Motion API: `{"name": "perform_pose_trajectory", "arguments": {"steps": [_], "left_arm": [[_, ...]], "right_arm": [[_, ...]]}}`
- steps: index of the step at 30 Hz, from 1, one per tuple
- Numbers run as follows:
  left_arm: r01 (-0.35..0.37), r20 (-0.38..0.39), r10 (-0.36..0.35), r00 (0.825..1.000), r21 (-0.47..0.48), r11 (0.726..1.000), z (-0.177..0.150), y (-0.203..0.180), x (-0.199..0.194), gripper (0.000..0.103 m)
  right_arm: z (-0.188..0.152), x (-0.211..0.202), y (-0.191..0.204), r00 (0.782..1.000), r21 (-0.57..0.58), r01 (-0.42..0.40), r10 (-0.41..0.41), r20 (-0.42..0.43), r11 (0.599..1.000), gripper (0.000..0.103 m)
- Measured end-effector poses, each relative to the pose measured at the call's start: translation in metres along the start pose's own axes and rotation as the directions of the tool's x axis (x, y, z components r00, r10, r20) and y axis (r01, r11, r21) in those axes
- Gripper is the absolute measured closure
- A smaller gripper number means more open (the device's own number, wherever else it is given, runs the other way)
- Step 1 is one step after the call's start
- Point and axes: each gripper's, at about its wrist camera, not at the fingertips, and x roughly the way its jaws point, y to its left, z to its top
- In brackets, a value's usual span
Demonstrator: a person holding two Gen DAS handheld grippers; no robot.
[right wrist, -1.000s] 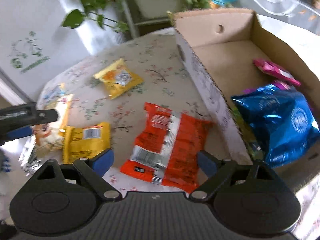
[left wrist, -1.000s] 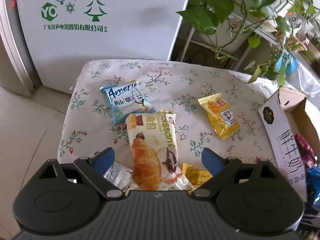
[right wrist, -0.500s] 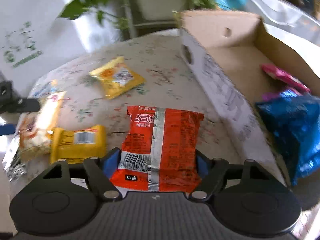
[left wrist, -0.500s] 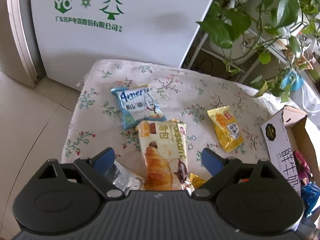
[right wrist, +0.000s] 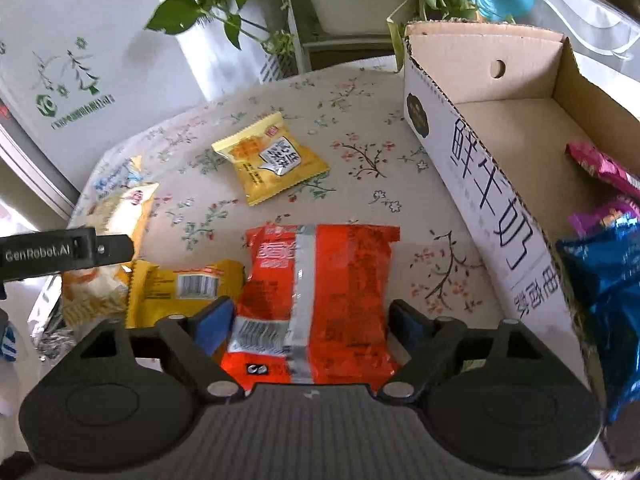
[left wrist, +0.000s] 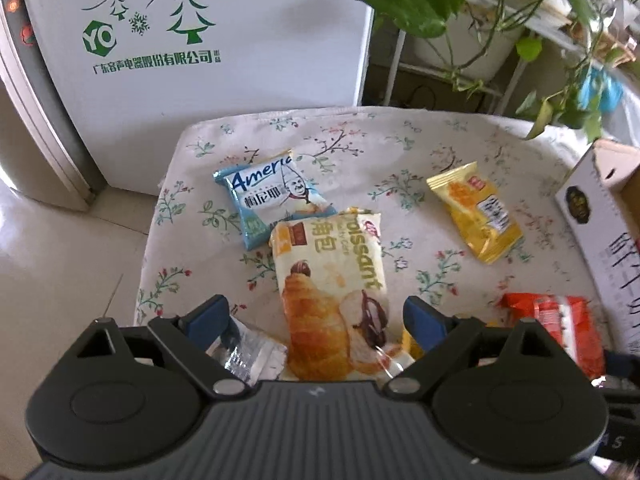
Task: Organize snacks
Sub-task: 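Grasp the croissant bag with the left tool while the right tool lifts the red-orange bag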
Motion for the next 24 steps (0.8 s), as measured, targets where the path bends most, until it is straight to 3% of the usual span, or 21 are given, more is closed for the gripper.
{"name": "perform_pose_trajectory", "arguments": {"steps": [2,5,12,15,24], "left_arm": [[-0.014,-0.006,0.014,1.000,0.006,1.000,0.000,-0.004,0.004,0.001],[-0.069,-0.016,0.070,0.997,0.055,0.996,0.001,-0.013,0.012,0.001],[-0.072,-0.030,0.074,0.997,0.044,0.996,0.003,-0.013,0.019,0.001],[-0.112,-0.047,0.117,0.992,0.105,0.988,0.001,-0.021,0.025,0.000],[-0.087,-0.011,0.089,0.996,0.141,0.986,0.000,-0.022,0.015,0.004]], "right_arm": [[0.002,0.002,0.002,1.000,-0.018,0.007,-0.007,-0.007,1.000,0.007],[0.005,0.008,0.011,0.999,-0.070,0.031,-0.033,-0.032,0.997,0.002],[0.008,0.012,0.014,0.997,-0.136,0.029,-0.039,-0.071,0.990,0.000],[0.006,0.016,0.023,0.993,-0.218,0.062,-0.082,-0.082,0.974,0.000],[0.014,0.013,0.015,0.992,-0.167,0.020,-0.040,-0.121,0.986,0.000]]}}
